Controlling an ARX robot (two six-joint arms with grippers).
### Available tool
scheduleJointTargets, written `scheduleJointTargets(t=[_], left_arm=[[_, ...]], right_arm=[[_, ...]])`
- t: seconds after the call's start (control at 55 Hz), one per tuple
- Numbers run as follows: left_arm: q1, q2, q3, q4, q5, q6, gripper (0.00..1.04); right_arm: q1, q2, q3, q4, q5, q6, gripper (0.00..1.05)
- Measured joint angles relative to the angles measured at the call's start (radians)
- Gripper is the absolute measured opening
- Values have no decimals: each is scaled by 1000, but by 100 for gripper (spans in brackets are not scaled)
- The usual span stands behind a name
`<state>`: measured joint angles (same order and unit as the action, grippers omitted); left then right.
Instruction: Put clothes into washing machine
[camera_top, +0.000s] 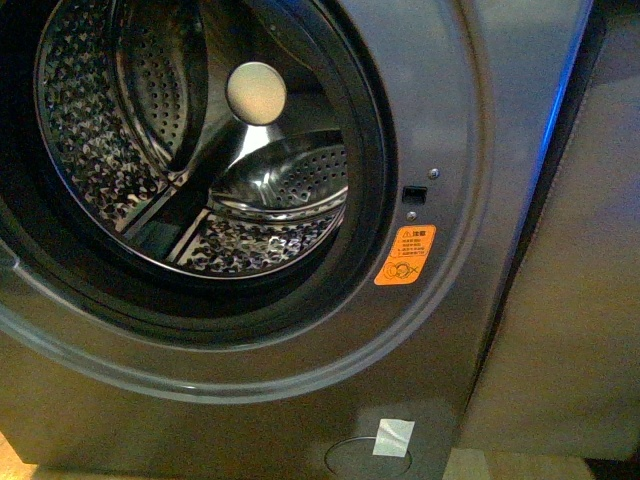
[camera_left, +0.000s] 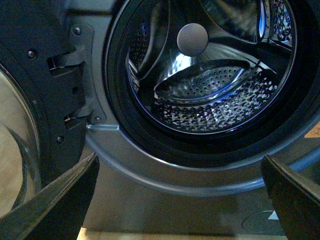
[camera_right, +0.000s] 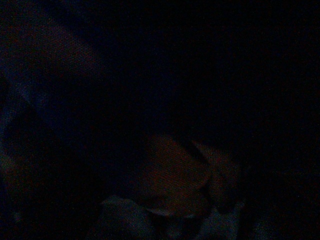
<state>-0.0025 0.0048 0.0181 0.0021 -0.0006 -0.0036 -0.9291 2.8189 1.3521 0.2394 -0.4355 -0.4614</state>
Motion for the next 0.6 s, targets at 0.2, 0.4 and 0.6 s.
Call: scheduleJointTargets(t=[0.2, 0.4, 0.6], left_arm=[[0, 0, 0, 0, 0, 0, 98], [0, 0, 0, 0, 0, 0, 98], [0, 0, 0, 0, 0, 0, 98]], right_arm=[[18, 80, 65, 10, -2, 40, 97], [18, 111, 74, 34, 7, 35, 97], [19, 114, 42, 117, 29, 28, 86]])
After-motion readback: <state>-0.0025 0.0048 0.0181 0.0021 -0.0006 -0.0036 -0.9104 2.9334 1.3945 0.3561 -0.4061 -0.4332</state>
